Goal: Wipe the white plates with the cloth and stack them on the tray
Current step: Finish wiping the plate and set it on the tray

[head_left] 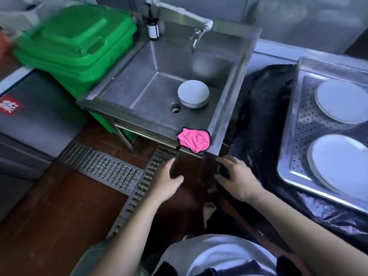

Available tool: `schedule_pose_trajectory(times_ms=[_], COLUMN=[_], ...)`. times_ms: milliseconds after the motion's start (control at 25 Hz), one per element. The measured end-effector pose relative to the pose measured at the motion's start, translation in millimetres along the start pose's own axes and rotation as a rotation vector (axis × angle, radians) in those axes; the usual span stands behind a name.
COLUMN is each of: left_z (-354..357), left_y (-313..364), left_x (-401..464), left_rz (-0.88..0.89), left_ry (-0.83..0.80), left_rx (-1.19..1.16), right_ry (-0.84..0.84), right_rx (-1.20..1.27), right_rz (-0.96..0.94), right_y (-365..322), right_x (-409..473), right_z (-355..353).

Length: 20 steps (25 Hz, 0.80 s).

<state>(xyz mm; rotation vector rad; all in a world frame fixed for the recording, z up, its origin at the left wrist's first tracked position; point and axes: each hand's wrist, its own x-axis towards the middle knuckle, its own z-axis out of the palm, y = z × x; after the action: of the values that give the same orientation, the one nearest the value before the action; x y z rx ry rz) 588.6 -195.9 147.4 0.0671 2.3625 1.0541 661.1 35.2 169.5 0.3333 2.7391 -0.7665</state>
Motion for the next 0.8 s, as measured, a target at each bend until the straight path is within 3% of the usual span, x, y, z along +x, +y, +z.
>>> schedule_pose_trajectory(times_ms=[160, 320, 440, 640, 720, 800], left_z=[-18, -15, -5, -6, -11, -17], left_y=[8, 21, 27, 40, 48, 57], left_x=[56, 118, 155, 198, 204, 205], left_rz=[0.171, 0.445, 0.583, 0.728, 0.7, 0.591], left_ry=[0.052, 0.019, -0.078, -0.173, -0.265, -0.306], left_rx=[0.173, 0.626, 0.866, 0.798, 0.723, 0.496], right_ry=[0.067, -0.048, -0.105, -0.017, -0.045, -0.041], right_rx=[-0.051, -0.173, -0.103, 0.275, 0.423, 0.544], right_rz=[0.013, -0.057, -0.054, -0.017, 0.077, 0.116], right_y=[-17, -20, -6, 11, 9, 7], right_x=[75, 138, 159, 179, 186, 190], right_z=[7, 27, 30, 14, 4, -3])
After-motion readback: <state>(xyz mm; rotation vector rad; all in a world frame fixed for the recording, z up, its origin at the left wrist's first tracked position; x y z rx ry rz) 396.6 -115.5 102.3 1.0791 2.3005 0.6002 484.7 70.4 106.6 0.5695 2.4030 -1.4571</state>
